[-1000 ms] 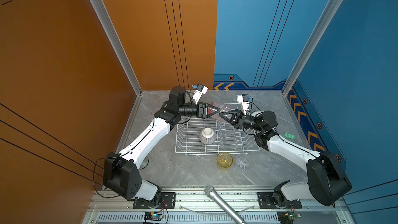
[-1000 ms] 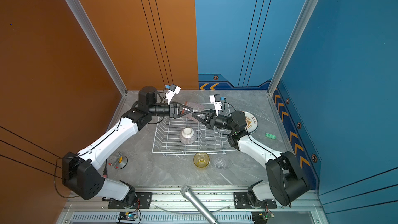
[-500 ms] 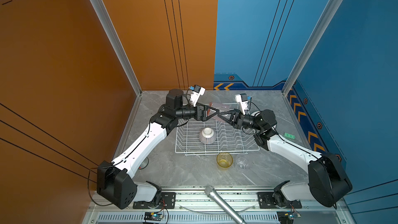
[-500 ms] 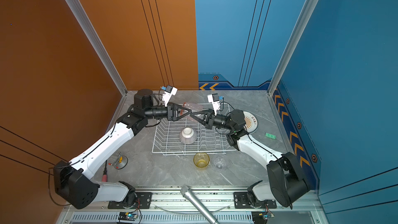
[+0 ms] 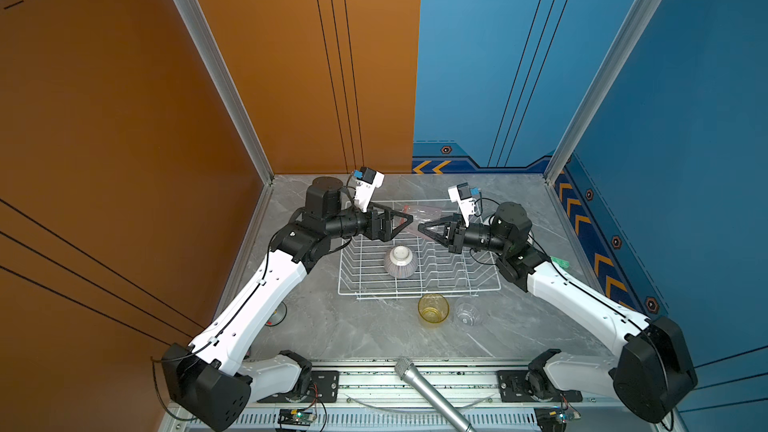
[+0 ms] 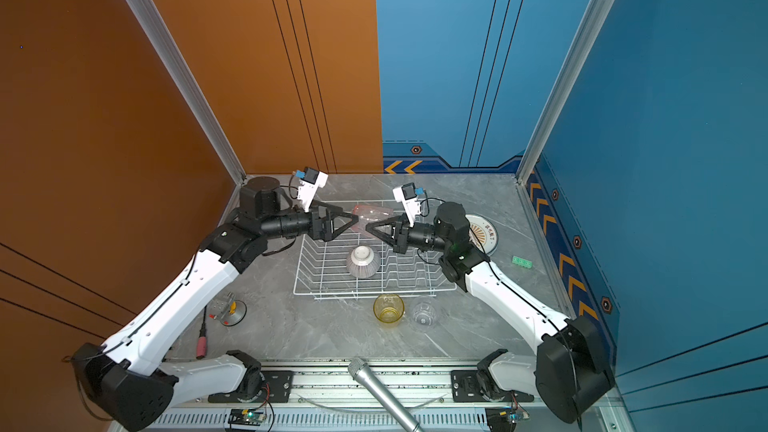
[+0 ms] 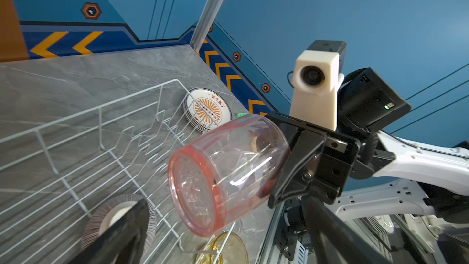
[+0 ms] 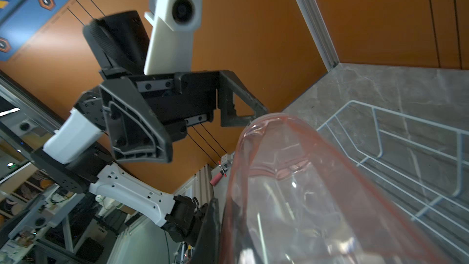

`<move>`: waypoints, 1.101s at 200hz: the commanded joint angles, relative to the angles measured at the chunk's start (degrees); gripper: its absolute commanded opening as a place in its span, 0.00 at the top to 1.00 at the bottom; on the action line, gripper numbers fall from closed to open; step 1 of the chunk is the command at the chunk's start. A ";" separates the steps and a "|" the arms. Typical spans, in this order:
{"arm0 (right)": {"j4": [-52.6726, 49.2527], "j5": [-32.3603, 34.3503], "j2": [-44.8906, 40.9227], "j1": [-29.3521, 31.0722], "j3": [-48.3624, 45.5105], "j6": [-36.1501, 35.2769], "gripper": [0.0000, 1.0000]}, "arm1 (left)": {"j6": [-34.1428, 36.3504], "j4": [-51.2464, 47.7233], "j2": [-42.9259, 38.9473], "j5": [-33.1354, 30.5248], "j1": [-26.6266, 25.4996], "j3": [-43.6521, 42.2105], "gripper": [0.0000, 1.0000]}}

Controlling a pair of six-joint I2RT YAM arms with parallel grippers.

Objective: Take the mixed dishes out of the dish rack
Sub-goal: 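Close the right gripper on the pink cup and open the left gripper, then carry the pink cup with the right gripper down toward the table front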

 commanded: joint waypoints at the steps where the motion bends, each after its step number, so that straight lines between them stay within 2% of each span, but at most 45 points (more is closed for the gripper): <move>1: -32.17 10.36 -3.13 5.83 7.55 -21.31 1.00 | 5.27 -10.77 -2.10 -15.15 0.84 0.59 0.04; 21: -45.13 18.31 -2.49 12.69 12.78 -28.53 1.00 | 5.01 -11.29 -3.67 -21.64 1.68 -1.55 0.04; 42: -53.88 26.62 -0.19 19.81 16.91 -33.16 1.00 | 5.17 -12.40 -4.33 -27.15 2.30 -2.86 0.04; 65: -59.03 34.62 3.00 26.68 19.79 -35.48 1.00 | 5.54 -13.75 -3.87 -28.66 2.70 -3.19 0.04; 94: -64.19 40.85 7.40 33.27 23.33 -37.23 1.00 | 5.62 -13.93 -3.58 -29.09 2.79 -3.84 0.04; 156: -71.31 45.79 18.05 40.47 28.52 -40.04 1.00 | 5.88 -13.94 -2.83 -29.46 2.85 -4.82 0.04; 220: -73.59 47.61 25.89 42.16 32.36 -41.82 1.00 | 6.84 -13.91 -1.04 -30.35 2.18 -5.02 0.04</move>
